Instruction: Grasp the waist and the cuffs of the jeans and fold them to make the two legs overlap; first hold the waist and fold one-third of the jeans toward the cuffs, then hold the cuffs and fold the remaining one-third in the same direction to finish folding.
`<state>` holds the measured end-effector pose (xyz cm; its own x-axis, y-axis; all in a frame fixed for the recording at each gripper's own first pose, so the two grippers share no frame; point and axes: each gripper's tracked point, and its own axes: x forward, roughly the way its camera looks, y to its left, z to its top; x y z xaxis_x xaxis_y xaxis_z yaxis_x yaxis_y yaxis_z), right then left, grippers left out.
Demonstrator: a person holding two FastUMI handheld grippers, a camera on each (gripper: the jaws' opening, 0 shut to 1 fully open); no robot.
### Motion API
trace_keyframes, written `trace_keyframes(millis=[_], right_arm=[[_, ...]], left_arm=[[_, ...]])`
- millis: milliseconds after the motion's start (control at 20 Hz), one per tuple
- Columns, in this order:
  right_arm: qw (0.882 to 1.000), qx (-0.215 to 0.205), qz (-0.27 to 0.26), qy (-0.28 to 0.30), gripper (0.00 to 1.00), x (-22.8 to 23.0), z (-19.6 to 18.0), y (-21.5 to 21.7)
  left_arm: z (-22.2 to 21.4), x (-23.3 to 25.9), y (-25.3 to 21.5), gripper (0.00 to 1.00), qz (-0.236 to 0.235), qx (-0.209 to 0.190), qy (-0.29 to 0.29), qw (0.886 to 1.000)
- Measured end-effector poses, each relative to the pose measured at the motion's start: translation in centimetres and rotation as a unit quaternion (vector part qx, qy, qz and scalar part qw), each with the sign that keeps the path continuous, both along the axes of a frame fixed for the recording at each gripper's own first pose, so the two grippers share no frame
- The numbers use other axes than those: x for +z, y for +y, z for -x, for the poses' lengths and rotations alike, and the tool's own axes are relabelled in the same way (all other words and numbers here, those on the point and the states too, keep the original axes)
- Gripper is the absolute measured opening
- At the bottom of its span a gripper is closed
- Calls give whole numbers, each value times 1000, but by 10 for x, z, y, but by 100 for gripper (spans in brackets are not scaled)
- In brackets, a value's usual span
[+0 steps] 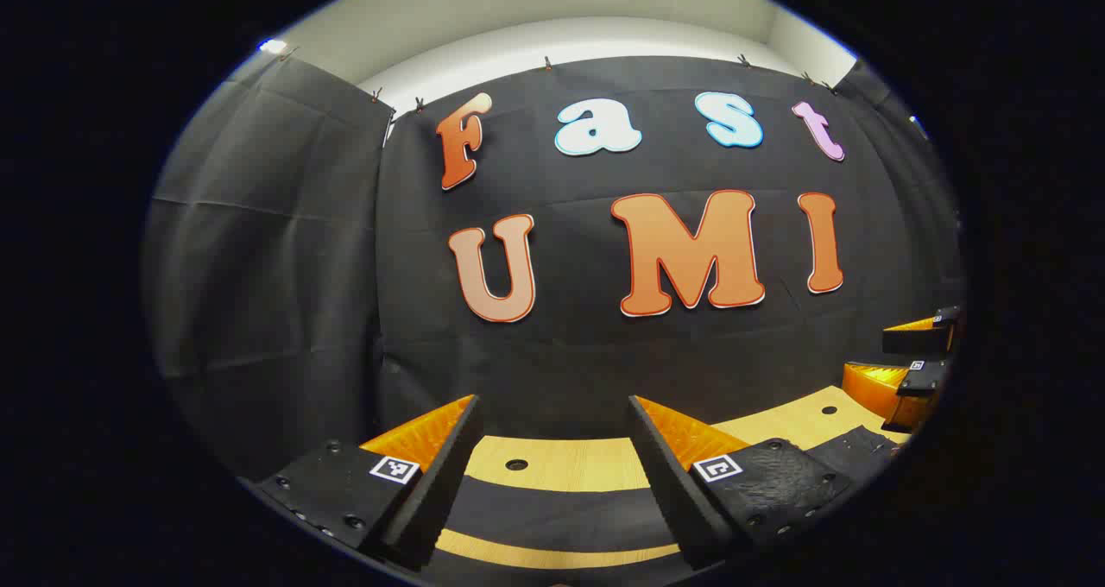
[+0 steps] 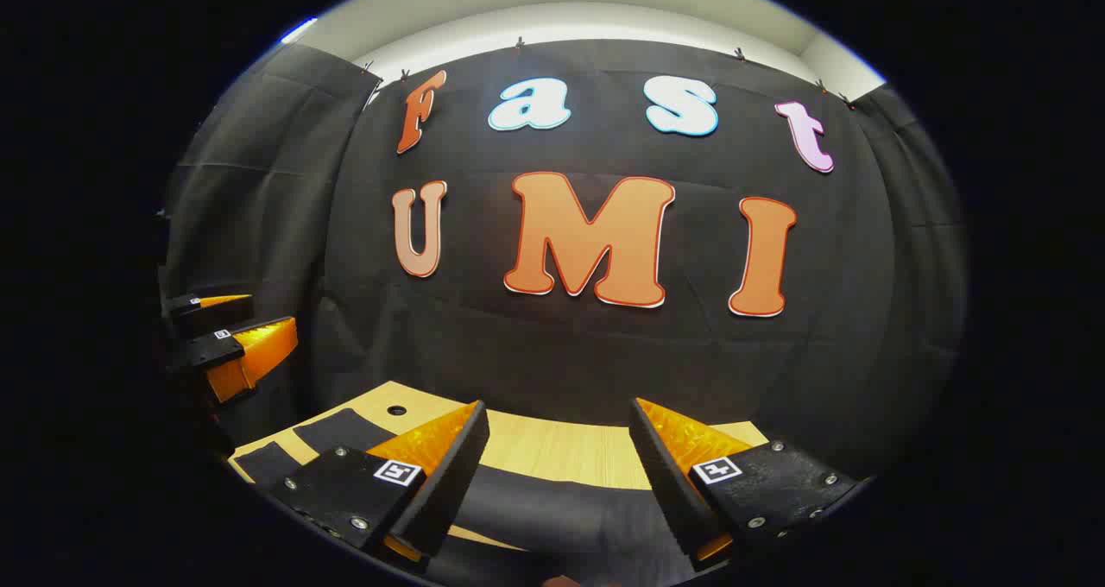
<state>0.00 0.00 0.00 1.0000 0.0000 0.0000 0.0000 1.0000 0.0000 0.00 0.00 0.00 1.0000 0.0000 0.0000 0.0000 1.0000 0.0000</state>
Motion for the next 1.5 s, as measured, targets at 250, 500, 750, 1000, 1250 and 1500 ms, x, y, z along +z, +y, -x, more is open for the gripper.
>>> trace_keyframes(millis=[250, 500, 750, 1000, 1250, 1500], right_arm=[[1000, -14, 3, -16, 98, 11, -13, -1], [1000, -19, 4, -10, 98, 7, -20, -6], [1000, -25, 5, 1, 98, 1, -20, -15], [999, -44, 0, 30, 98, -20, -19, -41], [993, -84, 4, 85, 98, -59, -12, -91], [978, -121, -25, 167, 98, -111, 3, -139]], left_arm=[[-5, 10, 7, 100, -7, 5, -23, 1000], [-7, 13, 10, 100, -11, 13, -31, 999], [-8, 0, 22, 99, -4, 30, -9, 999], [-8, -32, 52, 99, 13, 69, 43, 997], [2, -85, 91, 99, 31, 124, 134, 983], [15, -148, 128, 99, 62, 159, 237, 956]])
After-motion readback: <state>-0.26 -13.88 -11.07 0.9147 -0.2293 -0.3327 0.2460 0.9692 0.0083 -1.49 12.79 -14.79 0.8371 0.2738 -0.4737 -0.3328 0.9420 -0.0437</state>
